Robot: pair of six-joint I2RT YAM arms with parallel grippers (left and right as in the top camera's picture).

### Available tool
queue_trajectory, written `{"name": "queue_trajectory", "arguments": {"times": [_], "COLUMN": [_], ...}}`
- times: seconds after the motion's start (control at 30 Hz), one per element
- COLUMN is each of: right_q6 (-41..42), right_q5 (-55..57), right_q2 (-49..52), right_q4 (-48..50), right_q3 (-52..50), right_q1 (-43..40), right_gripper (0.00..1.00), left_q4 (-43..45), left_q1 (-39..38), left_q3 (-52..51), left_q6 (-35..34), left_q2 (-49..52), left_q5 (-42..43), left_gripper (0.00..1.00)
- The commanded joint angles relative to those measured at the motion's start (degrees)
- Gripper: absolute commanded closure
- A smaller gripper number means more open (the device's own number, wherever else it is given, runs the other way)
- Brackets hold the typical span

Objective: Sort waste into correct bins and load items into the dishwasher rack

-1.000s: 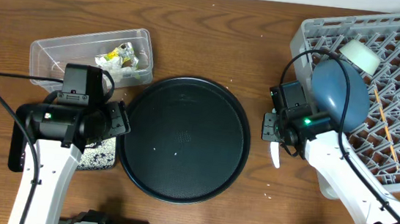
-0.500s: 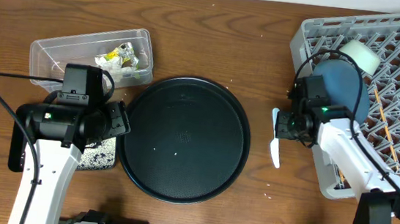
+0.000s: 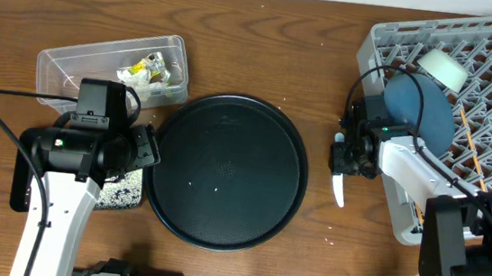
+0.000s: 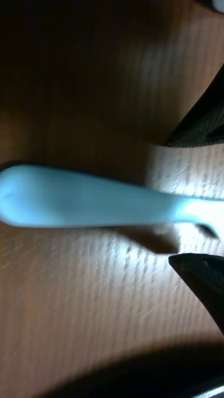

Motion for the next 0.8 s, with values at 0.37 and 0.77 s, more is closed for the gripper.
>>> {"name": "queue_trajectory", "arguments": {"times": [0.37, 0.77], "right_q6": [2.7, 5.3], "right_q5": [3.6, 3.6], "right_q2": [3.6, 3.6], "right_q4": [-2.6, -5.1], "right_q3": [0.0, 0.0], "right_q1": [3.3, 3.3], "right_gripper": [0.75, 0.83], "left_q4": [-0.3, -0.3], "left_q1": [0.3, 0.3], "left_q3": [1.0, 1.0], "left_q6": [-0.1, -0.1], "left_q2": [0.2, 0.2], "left_q5": [-0.1, -0.1], "left_gripper": [0.32, 0.32]}}
